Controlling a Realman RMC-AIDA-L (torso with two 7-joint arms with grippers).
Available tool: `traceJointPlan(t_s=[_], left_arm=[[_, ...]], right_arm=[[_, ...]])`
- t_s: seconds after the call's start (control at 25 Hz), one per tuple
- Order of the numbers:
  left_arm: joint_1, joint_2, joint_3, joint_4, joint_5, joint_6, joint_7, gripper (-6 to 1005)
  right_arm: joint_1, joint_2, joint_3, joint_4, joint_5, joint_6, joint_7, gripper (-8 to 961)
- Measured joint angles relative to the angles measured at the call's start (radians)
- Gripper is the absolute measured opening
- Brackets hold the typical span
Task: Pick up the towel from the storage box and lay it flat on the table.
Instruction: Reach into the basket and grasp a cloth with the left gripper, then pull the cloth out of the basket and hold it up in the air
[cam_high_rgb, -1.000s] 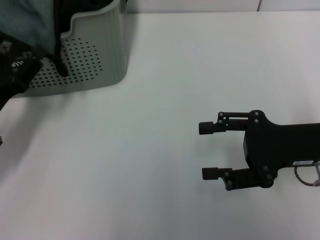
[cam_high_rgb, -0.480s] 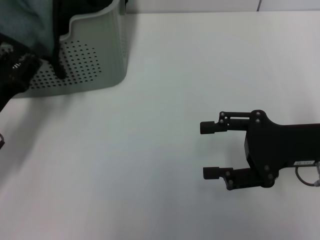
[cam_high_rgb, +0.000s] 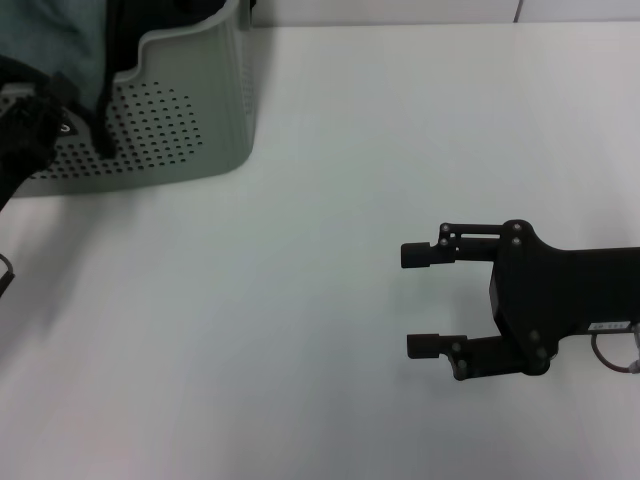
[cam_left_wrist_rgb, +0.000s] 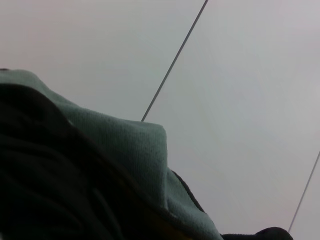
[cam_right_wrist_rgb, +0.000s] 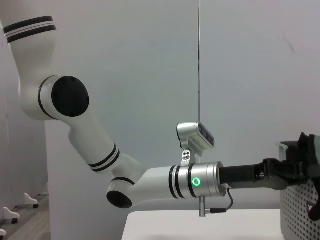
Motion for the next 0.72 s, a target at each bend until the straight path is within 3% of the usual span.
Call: traceJointPlan(t_s=[0.12,0.36,0.56,0.72], left_arm=[[-0.005,0.0,0.0,-0.006,0.0,-0.004,-0.002,270],[-0.006,0.002,-0.001,-0.011,-0.003,0.002,-0.03,46],[0.007,0.001,-0.001,-0.015,-0.029,0.053,-0.047,10],[0.017,0.005,-0.002,-0.017,-0.071,0.194,-0.114,11]], right_arm=[[0.0,0.0,0.0,0.0,0.0,0.0,0.0,722],[-0.001,-0.001,0.0,0.0,0.001,0.001,0.0,722],[-0.001,-0.002,0.0,0.0,0.005,0.001,-0.001,722],[-0.003,-0.002,0.0,0.005,0.011,0.002,-0.007,721]])
